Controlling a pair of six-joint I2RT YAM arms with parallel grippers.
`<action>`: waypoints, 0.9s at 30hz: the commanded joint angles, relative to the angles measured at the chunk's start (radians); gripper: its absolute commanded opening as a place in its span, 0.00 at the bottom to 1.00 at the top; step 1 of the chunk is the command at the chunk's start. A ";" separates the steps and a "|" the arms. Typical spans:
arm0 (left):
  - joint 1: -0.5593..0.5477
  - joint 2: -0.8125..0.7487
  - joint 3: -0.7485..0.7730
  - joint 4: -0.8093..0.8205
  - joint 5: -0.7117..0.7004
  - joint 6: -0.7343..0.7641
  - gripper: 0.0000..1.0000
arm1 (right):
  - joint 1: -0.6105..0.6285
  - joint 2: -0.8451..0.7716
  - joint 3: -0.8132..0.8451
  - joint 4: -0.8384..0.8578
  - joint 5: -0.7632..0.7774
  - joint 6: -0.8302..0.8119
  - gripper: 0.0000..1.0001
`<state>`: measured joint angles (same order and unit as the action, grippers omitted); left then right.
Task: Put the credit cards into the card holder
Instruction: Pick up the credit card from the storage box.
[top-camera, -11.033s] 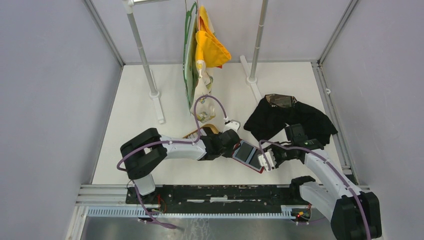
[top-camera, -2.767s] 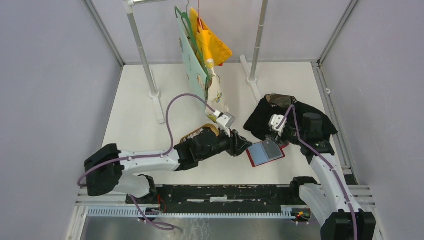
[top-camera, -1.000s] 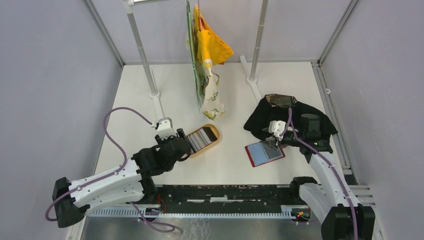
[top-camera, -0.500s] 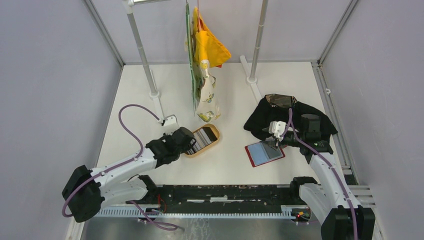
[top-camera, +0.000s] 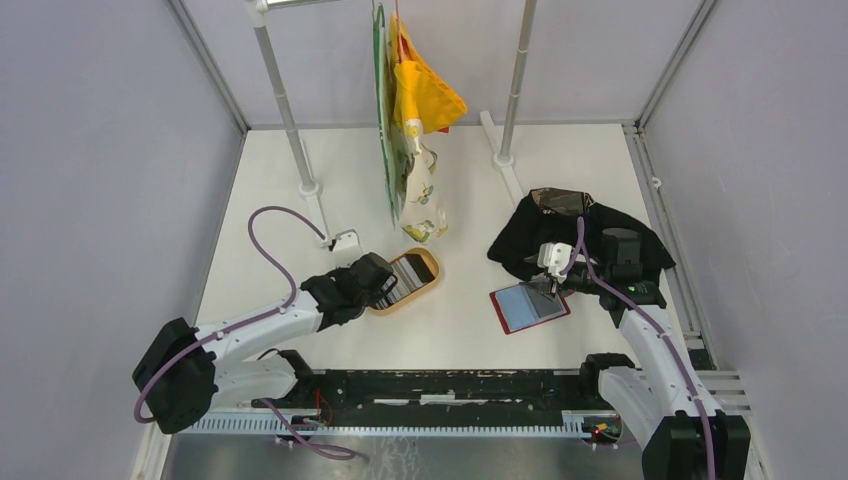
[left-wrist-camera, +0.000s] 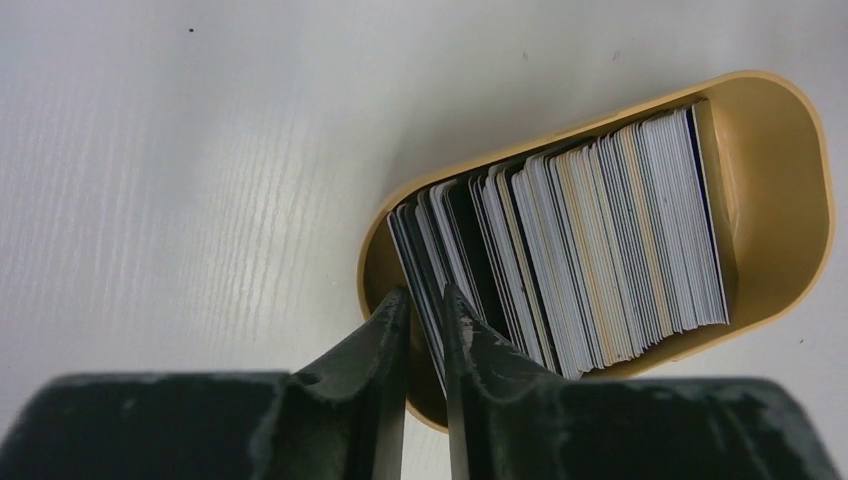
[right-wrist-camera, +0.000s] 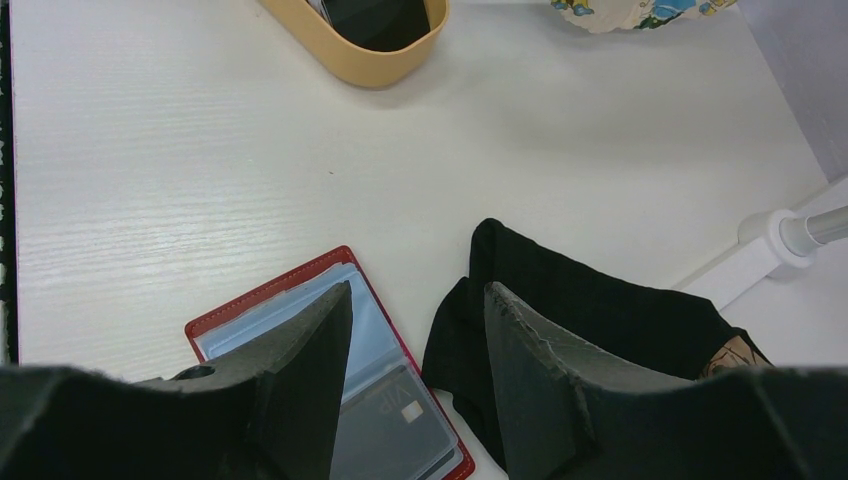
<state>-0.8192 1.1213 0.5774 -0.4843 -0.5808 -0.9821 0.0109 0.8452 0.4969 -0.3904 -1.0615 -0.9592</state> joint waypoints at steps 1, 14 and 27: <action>0.006 -0.001 0.041 0.040 0.003 0.001 0.19 | -0.001 -0.007 0.000 0.008 -0.030 -0.012 0.57; 0.006 -0.145 0.056 -0.066 -0.004 0.022 0.02 | -0.001 -0.008 0.003 0.004 -0.036 -0.014 0.57; 0.004 -0.295 0.084 -0.077 0.123 0.134 0.02 | -0.001 -0.007 0.005 -0.005 -0.043 -0.021 0.57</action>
<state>-0.8139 0.8757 0.6109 -0.5976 -0.5297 -0.9443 0.0109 0.8452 0.4969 -0.3908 -1.0679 -0.9668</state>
